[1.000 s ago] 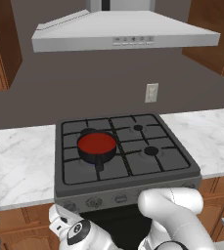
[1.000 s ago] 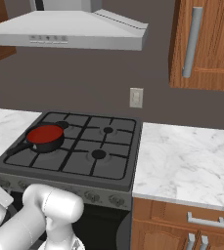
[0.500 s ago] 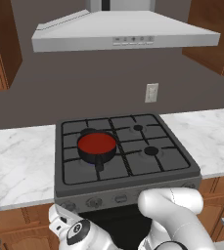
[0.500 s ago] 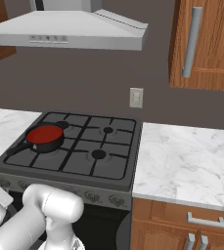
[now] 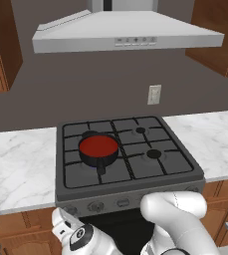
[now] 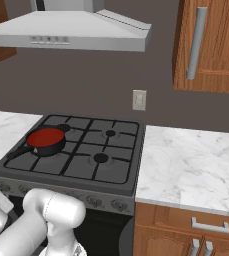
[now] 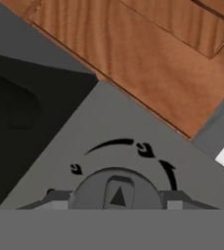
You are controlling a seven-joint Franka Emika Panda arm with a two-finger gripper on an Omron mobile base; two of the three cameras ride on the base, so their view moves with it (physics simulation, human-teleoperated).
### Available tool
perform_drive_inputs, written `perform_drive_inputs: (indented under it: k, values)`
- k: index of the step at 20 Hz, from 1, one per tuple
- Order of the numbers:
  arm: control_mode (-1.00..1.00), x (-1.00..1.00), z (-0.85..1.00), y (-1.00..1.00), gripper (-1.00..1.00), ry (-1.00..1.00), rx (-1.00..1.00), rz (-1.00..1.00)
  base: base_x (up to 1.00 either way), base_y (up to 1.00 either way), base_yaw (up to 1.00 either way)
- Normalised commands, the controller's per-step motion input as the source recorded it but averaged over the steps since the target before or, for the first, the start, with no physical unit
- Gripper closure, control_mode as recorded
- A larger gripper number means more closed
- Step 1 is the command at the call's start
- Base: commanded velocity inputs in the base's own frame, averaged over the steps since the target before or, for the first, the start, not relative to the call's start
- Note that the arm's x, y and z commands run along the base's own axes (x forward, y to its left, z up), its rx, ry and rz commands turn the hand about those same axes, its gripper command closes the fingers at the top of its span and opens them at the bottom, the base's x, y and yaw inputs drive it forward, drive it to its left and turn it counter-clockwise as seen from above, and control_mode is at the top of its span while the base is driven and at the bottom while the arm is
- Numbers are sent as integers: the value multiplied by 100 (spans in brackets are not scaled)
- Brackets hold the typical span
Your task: Wait until the marinara sauce is simmered to a deep red color and then turn off the stove.
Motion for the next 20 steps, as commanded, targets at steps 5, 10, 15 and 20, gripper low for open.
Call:
perform_drive_inputs:
  k: [5,10,15,20]
  values:
    - [-100,0,0,-30,100,0,21,0,0,0,0]
    - [-100,0,0,-25,100,0,21,0,0,0,0]
    - [-100,4,6,-20,100,0,22,0,0,0,0]
    - [-100,13,4,-21,100,1,24,-1,0,0,0]
